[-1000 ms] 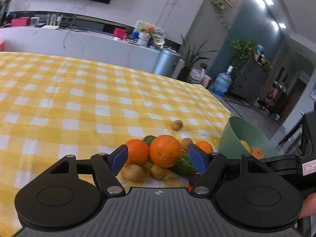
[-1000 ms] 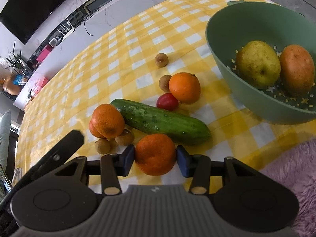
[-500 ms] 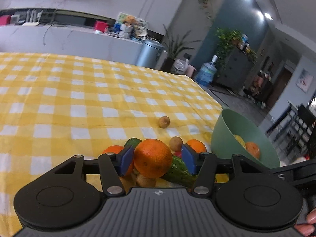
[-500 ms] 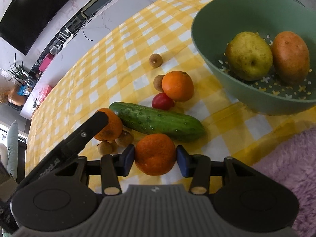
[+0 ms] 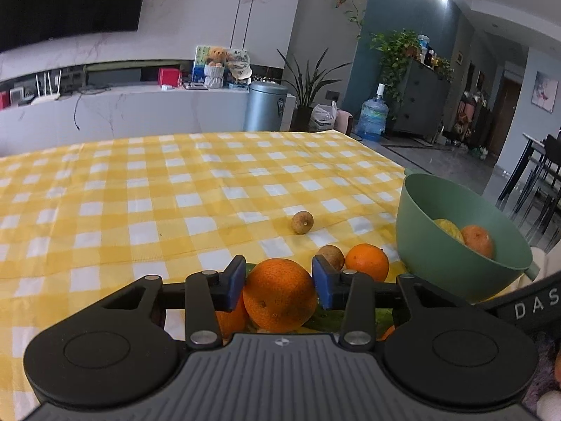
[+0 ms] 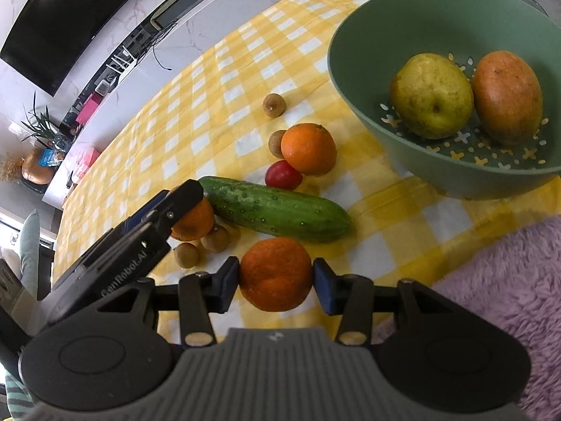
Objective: Organize fruits
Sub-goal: 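Lift the orange with the right gripper while the left gripper grasps another orange, then carry both oranges over the green colander and lower them in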
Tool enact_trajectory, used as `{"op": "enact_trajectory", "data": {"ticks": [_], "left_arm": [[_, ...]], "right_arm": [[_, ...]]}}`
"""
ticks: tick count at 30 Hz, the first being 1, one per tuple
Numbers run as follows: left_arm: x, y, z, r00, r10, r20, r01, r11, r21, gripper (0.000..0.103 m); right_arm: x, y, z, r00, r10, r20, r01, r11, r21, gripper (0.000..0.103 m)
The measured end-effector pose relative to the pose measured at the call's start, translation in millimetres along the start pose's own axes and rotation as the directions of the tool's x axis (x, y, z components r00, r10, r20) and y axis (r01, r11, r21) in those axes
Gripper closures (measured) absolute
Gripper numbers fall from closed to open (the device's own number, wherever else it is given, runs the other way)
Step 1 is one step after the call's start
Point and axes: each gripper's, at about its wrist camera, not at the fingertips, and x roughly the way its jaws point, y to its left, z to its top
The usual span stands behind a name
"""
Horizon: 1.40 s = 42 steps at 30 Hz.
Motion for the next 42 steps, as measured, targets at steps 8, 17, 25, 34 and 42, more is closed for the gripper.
{"op": "enact_trajectory", "data": {"ticks": [8, 17, 25, 34, 42], "left_arm": [[-7.4, 8.8, 5.7, 1.000, -0.008, 0.008, 0.008, 0.997, -0.074, 0.057], [-32.0, -1.1, 16.4, 0.998, -0.023, 0.053, 0.029, 0.994, -0.110, 0.057], [-60.5, -29.0, 37.4, 0.989, 0.042, 0.140, -0.029, 0.996, -0.088, 0.057], [-61.9, -75.6, 70.3, 0.993, -0.084, 0.087, 0.088, 0.995, -0.043, 0.058], [-35.9, -108.2, 78.0, 0.939, -0.343, 0.042, 0.345, 0.937, -0.061, 0.070]], "right_arm": [[-0.9, 2.0, 1.0, 1.000, 0.010, 0.005, -0.010, 1.000, -0.006, 0.060], [-17.6, 6.0, 3.2, 0.992, 0.123, 0.019, -0.123, 0.992, 0.007, 0.060], [-66.8, 5.6, 12.7, 0.976, 0.173, 0.132, -0.179, 0.983, 0.032, 0.060], [-128.6, -30.6, 29.7, 0.947, 0.088, 0.311, -0.123, 0.988, 0.095, 0.060], [-136.7, -83.2, 37.0, 0.936, -0.066, 0.347, -0.007, 0.979, 0.205, 0.060]]}}
